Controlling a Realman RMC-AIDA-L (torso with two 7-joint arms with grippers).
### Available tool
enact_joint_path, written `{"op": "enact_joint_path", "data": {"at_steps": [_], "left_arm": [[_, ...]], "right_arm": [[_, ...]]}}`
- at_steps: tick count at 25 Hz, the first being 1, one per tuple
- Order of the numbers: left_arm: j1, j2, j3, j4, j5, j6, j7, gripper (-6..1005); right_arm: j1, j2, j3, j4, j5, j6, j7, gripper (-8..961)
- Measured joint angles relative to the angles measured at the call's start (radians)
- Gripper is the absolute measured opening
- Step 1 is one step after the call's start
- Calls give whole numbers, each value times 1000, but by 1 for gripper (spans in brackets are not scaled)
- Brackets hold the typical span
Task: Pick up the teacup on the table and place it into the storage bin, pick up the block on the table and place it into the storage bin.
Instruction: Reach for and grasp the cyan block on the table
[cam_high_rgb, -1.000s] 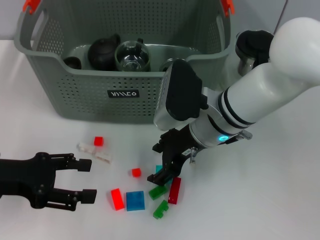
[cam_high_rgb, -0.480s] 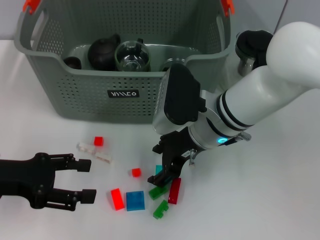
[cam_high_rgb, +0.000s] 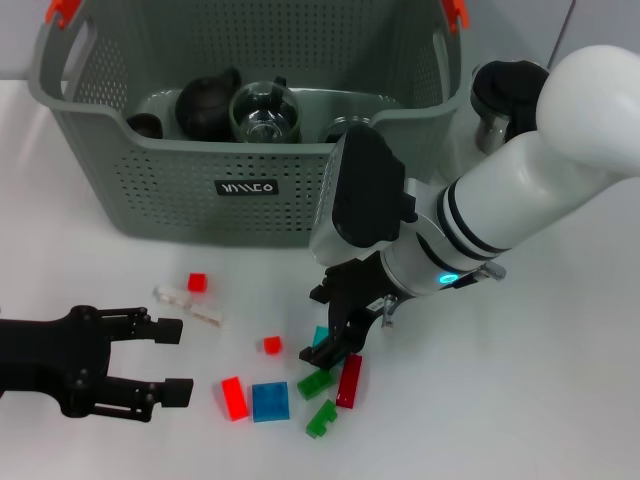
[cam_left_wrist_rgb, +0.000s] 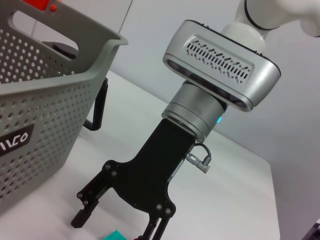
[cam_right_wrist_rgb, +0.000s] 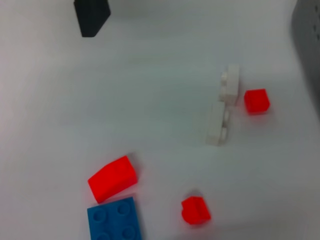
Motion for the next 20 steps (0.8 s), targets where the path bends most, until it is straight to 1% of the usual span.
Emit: {"op": "enact_joint_path", "data": {"at_steps": [7, 20], "left_arm": [[0, -1, 0, 0, 0, 0, -2, 878], [-2, 0, -1, 0, 0, 0, -6, 877]], "right_arm": [[0, -6, 7, 0, 0, 9, 4, 827], [-2, -10, 7, -8, -19, -15, 45, 807]]}}
